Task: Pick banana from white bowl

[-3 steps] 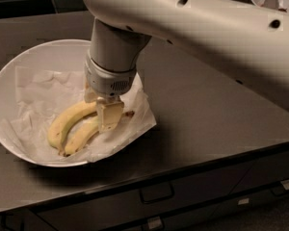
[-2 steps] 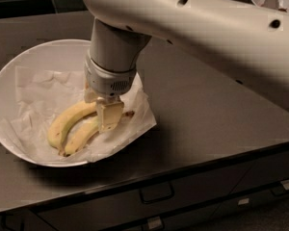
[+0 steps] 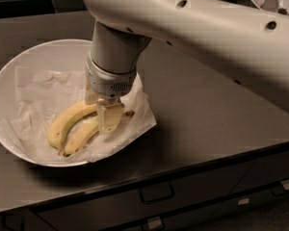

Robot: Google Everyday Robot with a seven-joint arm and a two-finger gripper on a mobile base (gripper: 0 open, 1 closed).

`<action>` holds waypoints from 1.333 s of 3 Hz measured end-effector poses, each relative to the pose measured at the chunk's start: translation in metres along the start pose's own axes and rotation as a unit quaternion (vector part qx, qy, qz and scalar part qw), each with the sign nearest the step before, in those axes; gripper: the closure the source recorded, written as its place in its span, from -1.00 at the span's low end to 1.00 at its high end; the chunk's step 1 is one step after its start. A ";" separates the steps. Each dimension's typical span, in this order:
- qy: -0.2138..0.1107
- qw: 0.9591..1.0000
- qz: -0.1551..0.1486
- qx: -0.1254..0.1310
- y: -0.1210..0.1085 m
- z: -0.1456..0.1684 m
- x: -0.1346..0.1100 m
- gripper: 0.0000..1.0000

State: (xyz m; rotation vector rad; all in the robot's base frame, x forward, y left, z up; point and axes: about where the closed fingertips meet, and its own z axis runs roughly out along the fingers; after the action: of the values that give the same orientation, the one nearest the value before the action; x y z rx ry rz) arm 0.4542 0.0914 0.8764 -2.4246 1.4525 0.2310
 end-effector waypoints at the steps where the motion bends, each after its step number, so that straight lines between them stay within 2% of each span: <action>1: -0.002 1.000 0.003 -0.005 0.001 0.003 0.002 -0.16; 3: -0.009 0.999 0.001 -0.038 0.002 0.013 0.002 -0.14; 4: -0.014 0.997 -0.016 -0.077 0.002 0.020 -0.003 -0.16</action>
Offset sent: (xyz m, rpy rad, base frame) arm 0.0019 -0.0022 -0.0153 -0.0147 0.0697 0.0023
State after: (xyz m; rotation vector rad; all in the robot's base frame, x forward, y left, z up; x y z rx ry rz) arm 0.4511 0.0994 0.8580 -2.5529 1.4301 0.3810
